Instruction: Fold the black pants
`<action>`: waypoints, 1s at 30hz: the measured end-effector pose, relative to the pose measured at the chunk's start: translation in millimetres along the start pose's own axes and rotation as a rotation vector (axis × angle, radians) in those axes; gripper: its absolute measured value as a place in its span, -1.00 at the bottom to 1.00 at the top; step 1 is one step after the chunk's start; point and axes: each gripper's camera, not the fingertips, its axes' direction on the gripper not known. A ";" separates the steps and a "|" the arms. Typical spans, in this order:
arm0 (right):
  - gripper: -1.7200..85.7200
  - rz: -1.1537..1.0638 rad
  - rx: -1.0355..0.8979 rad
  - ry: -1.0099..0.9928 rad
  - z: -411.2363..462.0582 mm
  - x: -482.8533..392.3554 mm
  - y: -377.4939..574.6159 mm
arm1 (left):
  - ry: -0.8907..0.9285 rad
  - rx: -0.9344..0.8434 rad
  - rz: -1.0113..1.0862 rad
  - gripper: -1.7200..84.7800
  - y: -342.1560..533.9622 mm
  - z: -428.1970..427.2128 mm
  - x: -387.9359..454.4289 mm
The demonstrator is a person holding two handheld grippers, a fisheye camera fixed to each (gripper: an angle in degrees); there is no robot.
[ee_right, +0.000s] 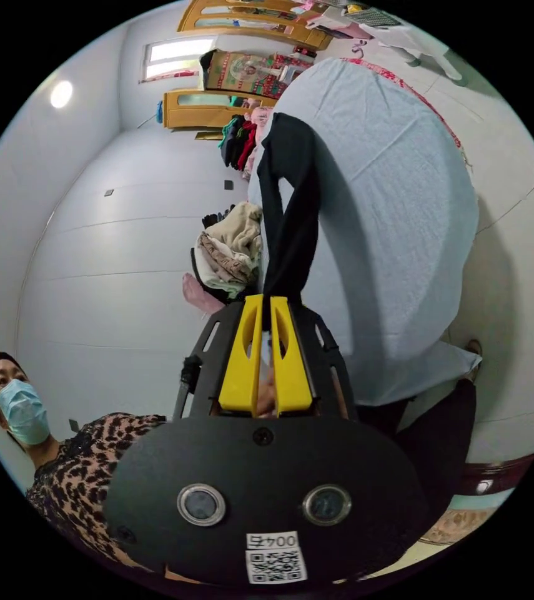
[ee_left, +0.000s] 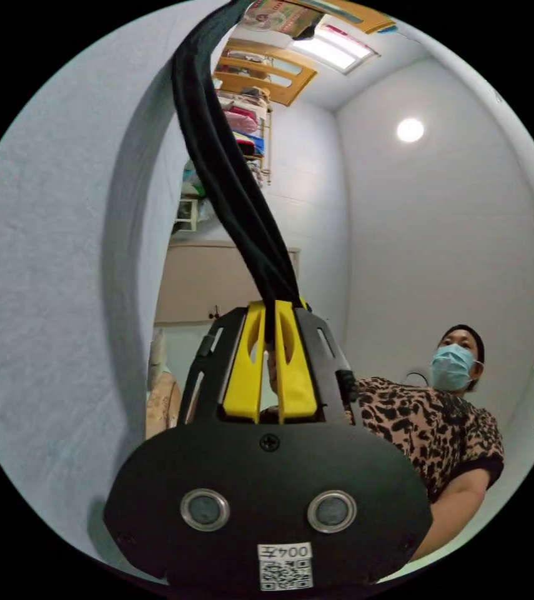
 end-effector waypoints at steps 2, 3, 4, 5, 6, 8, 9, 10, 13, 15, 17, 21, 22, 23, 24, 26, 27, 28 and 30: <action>-0.91 -0.041 -0.020 0.122 2.4 -4.6 0.0 | -0.082 0.004 0.010 -0.89 -0.5 -7.1 13.3; -0.92 -0.071 -0.034 0.178 3.8 -10.2 1.4 | -0.138 0.006 -0.010 -0.89 -0.7 -9.2 24.6; -0.92 -0.094 -0.030 0.197 3.6 -14.5 2.8 | -0.165 0.010 -0.013 -0.89 -0.5 -8.9 32.4; -0.93 -0.157 -0.022 0.234 3.2 -24.5 6.9 | -0.227 0.018 0.003 -0.90 0.6 -6.1 51.1; -0.94 -0.219 -0.029 0.290 5.4 -33.1 10.9 | -0.320 -0.008 0.021 -0.90 1.3 1.1 68.4; -0.95 -0.276 -0.050 0.380 13.5 -35.2 15.9 | -0.493 -0.079 0.043 -0.90 1.9 14.6 79.8; -0.95 -0.260 -0.083 0.405 22.1 -27.2 16.7 | -0.579 -0.112 0.034 -0.90 3.2 21.3 73.5; -0.95 -0.248 -0.096 0.413 26.7 -21.7 16.7 | -0.604 -0.124 0.015 -0.90 4.1 23.7 66.3; -0.95 -0.159 -0.127 0.431 43.6 4.3 15.9 | -0.651 -0.143 -0.104 -0.90 9.2 29.9 20.9; -0.95 -0.171 -0.119 0.457 49.8 5.5 15.5 | -0.638 -0.120 -0.143 -0.90 13.5 36.7 2.3; -0.95 -0.190 -0.124 0.476 53.6 3.3 14.5 | -0.640 -0.115 -0.141 -0.90 15.4 44.4 -2.8; -0.95 -0.201 -0.145 0.510 69.5 4.3 10.3 | -0.620 -0.103 -0.178 -0.90 18.7 57.2 -17.4; -0.95 -0.197 -0.155 0.519 73.2 5.8 9.6 | -0.615 -0.105 -0.193 -0.90 19.3 58.9 -21.4; -0.94 -0.188 -0.178 0.529 80.8 9.2 8.2 | -0.616 -0.111 -0.219 -0.89 20.7 62.2 -29.1; -0.94 -0.181 -0.205 0.535 88.4 12.0 6.9 | -0.628 -0.118 -0.229 -0.89 22.4 65.9 -34.8; -0.93 -0.188 -0.236 0.547 98.1 11.5 5.7 | -0.647 -0.133 -0.232 -0.89 25.8 71.7 -39.7; -0.91 -0.207 -0.258 0.564 103.9 8.1 5.3 | -0.647 -0.138 -0.221 -0.89 28.7 75.8 -39.7; -0.91 -0.218 -0.271 0.578 106.7 5.9 5.1 | -0.648 -0.143 -0.211 -0.89 30.2 78.3 -38.9; -0.88 -0.261 -0.329 0.671 117.1 -3.4 5.7 | -0.692 -0.191 -0.172 -0.88 35.8 89.5 -33.2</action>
